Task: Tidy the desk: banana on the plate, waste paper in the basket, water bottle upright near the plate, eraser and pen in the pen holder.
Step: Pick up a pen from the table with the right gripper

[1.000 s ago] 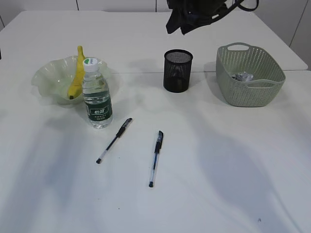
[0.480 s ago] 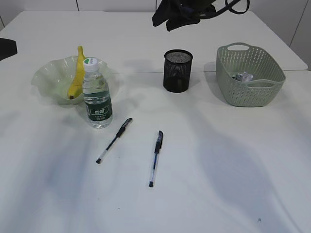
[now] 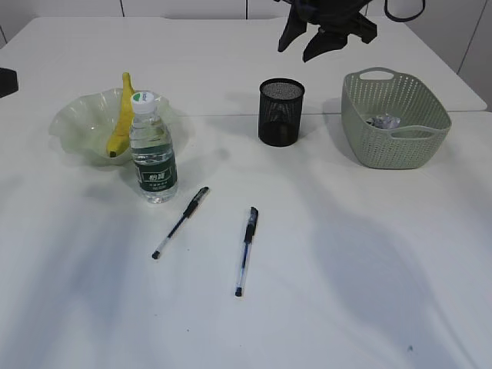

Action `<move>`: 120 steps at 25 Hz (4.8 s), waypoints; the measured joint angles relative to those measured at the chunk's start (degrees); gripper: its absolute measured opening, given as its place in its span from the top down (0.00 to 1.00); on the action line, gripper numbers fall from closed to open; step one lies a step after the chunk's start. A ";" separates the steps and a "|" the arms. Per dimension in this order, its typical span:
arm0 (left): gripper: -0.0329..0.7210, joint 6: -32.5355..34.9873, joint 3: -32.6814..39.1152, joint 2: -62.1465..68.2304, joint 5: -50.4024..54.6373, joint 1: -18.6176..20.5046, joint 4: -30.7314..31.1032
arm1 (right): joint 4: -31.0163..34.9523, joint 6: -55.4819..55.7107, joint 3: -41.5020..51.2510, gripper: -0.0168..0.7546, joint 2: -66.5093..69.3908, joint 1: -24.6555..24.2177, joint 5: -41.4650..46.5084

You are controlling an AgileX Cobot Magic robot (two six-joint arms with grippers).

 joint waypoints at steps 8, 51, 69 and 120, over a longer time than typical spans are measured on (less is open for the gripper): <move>0.30 0.00 0.00 0.00 -9.86 0.00 0.70 | -9.81 7.09 3.74 0.54 -0.04 5.64 0.00; 0.30 0.00 0.00 4.51 -13.34 0.00 -0.09 | -4.71 15.17 16.57 0.54 7.44 11.13 -0.73; 0.30 0.00 0.00 4.51 -13.34 0.00 -0.09 | -6.28 13.97 16.71 0.54 6.70 12.73 -0.82; 0.30 0.00 0.00 4.51 -11.92 0.00 -0.69 | -10.27 13.63 30.47 0.54 0.43 15.41 -1.36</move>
